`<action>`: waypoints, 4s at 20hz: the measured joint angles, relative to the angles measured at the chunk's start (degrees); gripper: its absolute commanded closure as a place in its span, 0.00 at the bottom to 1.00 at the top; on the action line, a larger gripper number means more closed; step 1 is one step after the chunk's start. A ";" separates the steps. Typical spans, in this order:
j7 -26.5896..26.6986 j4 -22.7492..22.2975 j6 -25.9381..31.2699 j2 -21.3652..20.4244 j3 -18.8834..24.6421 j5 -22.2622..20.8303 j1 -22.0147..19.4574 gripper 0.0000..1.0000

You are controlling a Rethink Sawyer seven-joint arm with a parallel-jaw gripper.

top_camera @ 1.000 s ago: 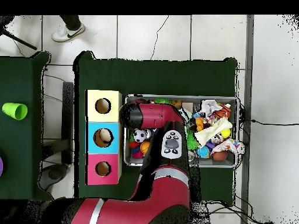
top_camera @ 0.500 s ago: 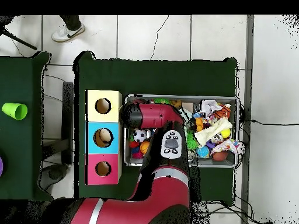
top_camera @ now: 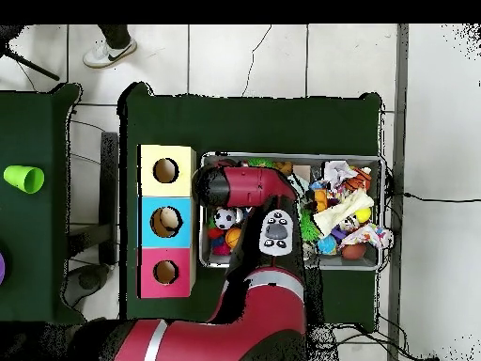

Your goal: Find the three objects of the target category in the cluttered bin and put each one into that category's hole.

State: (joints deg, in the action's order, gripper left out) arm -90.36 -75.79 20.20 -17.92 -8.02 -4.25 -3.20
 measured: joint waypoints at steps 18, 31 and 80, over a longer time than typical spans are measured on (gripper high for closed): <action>0.00 -2.38 -0.05 -1.72 0.00 0.00 -0.17 1.00; 0.00 -2.63 -0.06 -1.91 0.00 0.00 -1.07 1.00; 0.00 -2.63 -0.06 -1.80 0.00 0.00 -1.00 1.00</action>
State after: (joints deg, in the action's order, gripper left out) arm -90.36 -78.42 20.14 -19.71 -8.02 -4.25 -4.20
